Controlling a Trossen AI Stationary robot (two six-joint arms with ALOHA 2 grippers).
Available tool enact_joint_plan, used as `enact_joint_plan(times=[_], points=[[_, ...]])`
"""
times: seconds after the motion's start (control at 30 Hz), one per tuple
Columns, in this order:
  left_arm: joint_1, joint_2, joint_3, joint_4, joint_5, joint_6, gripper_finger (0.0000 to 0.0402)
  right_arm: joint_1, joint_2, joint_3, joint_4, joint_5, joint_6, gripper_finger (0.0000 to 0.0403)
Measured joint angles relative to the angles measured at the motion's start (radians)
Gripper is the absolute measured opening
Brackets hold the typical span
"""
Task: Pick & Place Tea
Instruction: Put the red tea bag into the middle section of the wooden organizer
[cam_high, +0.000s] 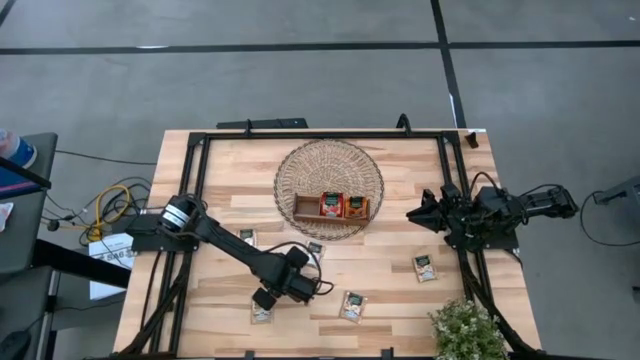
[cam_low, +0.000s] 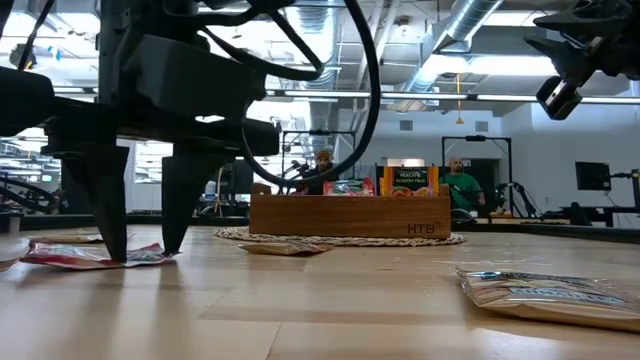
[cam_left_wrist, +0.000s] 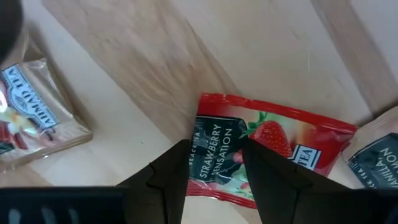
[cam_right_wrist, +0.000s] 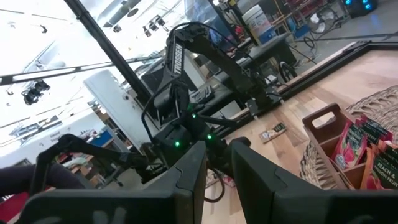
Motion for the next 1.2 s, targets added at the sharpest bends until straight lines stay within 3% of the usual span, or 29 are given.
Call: enact_joint_plan(times=[0.33,0.53,0.7,0.93,1.2], points=[[0.002,0.008,-0.003,0.023,0.008,0.016,0.0131,0.000,0.000,0.000,-0.001,0.000,0.000,0.0069],[0.002,0.008,-0.004,0.055,-0.042,0.016,0.0065,0.000,0.000,0.000,-0.001,0.000,0.000,0.0069],[0.002,0.009,-0.007,0.101,-0.154,-0.018,0.0009,0.000,0.000,0.000,-0.001,0.000,0.000,0.0069],[0.003,-0.001,0.027,0.071,-0.207,-0.166,0.0001,0.000,0.000,0.000,-0.001,0.001,0.000,0.0069],[0.002,-0.078,0.151,-0.108,-0.242,-0.352,0.0000,0.000,0.000,0.000,0.005,0.001,0.050,0.0069]])
